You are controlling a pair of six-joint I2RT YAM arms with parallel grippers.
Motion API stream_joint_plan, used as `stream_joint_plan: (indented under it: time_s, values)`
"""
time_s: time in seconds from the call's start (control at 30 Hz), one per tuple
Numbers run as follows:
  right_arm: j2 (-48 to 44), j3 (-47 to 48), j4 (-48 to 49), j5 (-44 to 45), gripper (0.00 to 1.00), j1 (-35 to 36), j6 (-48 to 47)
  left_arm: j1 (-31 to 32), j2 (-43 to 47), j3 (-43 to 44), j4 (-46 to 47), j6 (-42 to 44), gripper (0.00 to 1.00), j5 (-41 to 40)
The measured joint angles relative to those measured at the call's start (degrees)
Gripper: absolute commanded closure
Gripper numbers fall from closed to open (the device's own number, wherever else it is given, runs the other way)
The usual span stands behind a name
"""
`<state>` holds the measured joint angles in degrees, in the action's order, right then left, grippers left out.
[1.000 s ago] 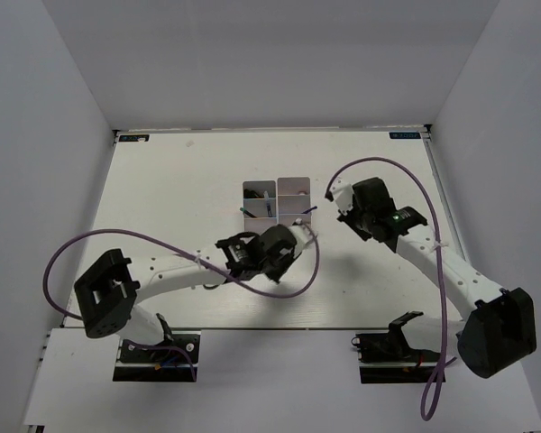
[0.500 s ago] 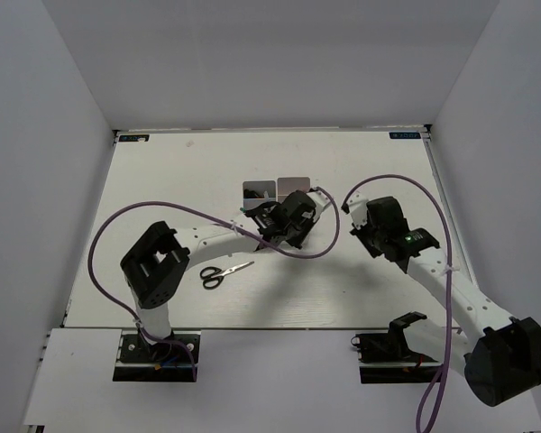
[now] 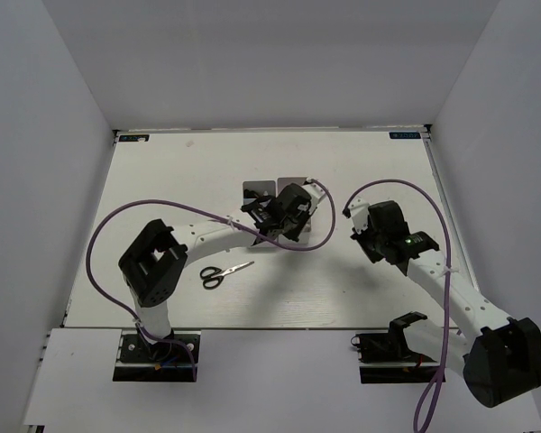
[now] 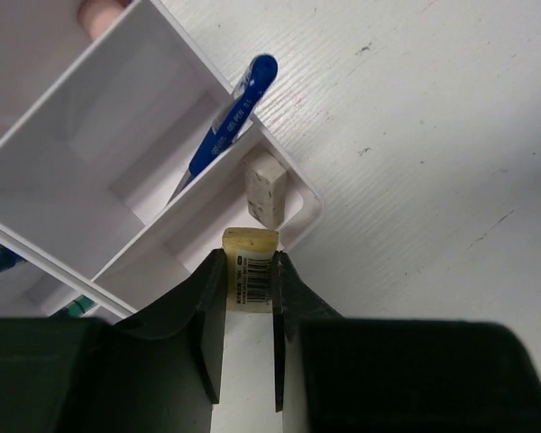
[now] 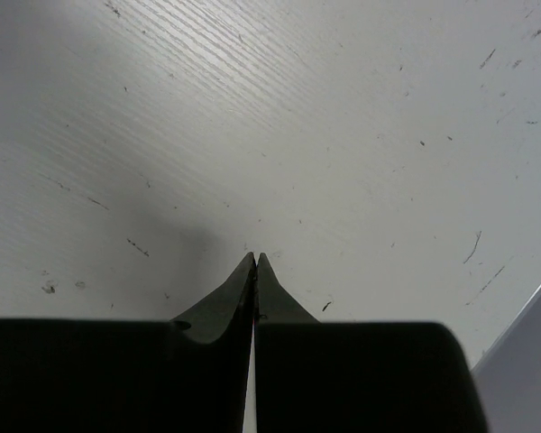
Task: Sort the stationery into containers
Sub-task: Place the stationery in the storage box, then pick up the scissors from the center of the board.
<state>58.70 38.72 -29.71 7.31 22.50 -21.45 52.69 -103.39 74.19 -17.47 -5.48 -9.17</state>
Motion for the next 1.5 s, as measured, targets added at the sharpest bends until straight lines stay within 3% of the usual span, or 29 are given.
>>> stream_joint_plan:
  time_s: [0.23, 0.43, 0.47, 0.6, 0.7, 0.87, 0.9, 0.97, 1.0, 1.03, 1.1, 1.2, 1.37, 1.4, 1.5]
  values:
    - [0.00, -0.26, -0.07, -0.92, 1.00, -0.22, 0.04, -0.44, 0.00, 2.49, 0.39, 0.15, 0.88, -0.44]
    - [0.00, -0.26, -0.04, -1.49, 0.99, -0.37, 0.04, -0.72, -0.17, 2.80, 0.70, 0.74, 0.79, -2.01]
    - [0.00, -0.26, -0.04, -1.51, 0.98, -0.37, 0.04, -0.87, -0.31, 2.93, 0.68, 0.81, 0.69, -2.19]
    - [-0.15, -0.26, -0.04, -1.73, 0.82, -0.44, 0.20, -1.18, -0.39, 3.04, 0.55, 1.03, 0.53, -2.40]
    - [-0.17, -0.26, -0.09, -1.95, 0.72, -0.44, 0.24, -1.27, -0.39, 3.04, 0.50, 0.90, 0.51, -2.38]
    - [-0.28, -0.26, -0.11, -2.82, 0.70, -0.48, 0.02, -1.33, -0.31, 3.04, 0.46, 0.55, 0.51, -2.23]
    - [-0.37, -0.26, -0.09, -2.99, 0.69, -0.52, 0.02, -1.33, -0.22, 3.04, 0.39, 0.48, 0.53, -2.14]
    - [-0.70, -0.26, -0.13, -3.45, 0.73, -0.57, -0.04, -1.29, 0.13, 3.04, 0.26, 0.22, 0.67, -1.88]
    - [-1.07, -0.26, -0.15, -4.13, 0.77, -0.63, -0.28, -1.18, 0.52, 2.99, 0.17, -0.07, 0.78, -1.81]
    - [-1.49, -0.26, -0.22, -5.18, 0.83, -0.63, -0.57, -1.03, 1.01, 2.75, 0.20, -0.13, 0.99, -1.75]
    - [-2.71, -0.26, -0.39, -9.11, 0.95, -0.68, -1.90, -0.28, 3.02, 1.70, 0.07, -0.20, 1.00, -1.64]
    - [-4.48, -0.26, -0.98, -17.86, 0.91, -0.68, -5.27, 1.64, 9.51, -2.21, -0.26, -0.20, 1.00, -1.51]
    - [-5.03, -0.26, -2.36, -30.75, 0.74, -0.57, -10.54, 3.19, 25.38, -10.01, -5.31, 0.55, 0.49, -0.35]
    - [-4.94, -0.26, -2.32, -32.39, 0.71, -0.57, -11.10, 2.84, 27.78, -11.34, -6.47, 1.01, 0.45, -0.22]
    - [-3.76, -0.26, -2.32, -35.82, 0.68, -0.44, -12.00, 0.70, 33.46, -16.26, -12.59, 1.66, 0.47, 0.70]
